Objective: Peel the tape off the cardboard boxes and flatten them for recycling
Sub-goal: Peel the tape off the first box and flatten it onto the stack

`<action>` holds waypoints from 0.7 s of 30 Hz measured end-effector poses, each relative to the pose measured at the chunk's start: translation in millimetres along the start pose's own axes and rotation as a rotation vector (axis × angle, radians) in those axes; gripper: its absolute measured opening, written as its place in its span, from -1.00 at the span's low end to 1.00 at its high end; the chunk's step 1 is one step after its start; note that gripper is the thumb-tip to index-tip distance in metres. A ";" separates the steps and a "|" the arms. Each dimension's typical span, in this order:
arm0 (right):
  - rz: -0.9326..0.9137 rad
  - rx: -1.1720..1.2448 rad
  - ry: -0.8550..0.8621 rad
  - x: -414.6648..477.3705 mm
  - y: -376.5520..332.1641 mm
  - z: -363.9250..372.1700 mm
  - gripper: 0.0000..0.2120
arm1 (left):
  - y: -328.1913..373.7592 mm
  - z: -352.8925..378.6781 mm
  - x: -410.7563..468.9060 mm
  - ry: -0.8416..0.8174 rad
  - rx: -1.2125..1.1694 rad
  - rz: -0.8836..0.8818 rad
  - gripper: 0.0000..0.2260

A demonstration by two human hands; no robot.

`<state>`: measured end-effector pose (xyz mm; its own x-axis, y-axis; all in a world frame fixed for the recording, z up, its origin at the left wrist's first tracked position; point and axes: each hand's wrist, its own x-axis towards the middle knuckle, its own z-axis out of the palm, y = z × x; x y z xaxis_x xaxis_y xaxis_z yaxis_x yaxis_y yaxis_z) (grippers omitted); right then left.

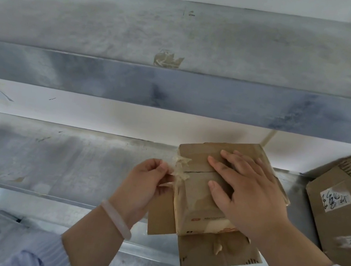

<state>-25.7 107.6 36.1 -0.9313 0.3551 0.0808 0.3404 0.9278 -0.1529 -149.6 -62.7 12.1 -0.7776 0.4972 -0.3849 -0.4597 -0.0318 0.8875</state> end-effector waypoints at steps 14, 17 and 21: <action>-0.004 0.018 0.015 -0.5 0.0 1.2 -0.41 | 2.7 5.1 -3.4 0.096 -0.049 0.006 -0.98; 0.000 0.013 0.013 -0.6 0.3 1.3 -0.40 | -3.1 8.2 -5.7 0.123 0.118 0.049 -0.89; -0.006 0.017 0.004 -0.1 0.4 0.1 -0.39 | -2.3 9.2 -11.8 0.084 0.257 0.113 -0.64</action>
<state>-25.5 107.9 36.0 -0.9328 0.3501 0.0858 0.3327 0.9278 -0.1690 -135.5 -60.5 16.9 -0.8553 0.4295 -0.2897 -0.2524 0.1428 0.9570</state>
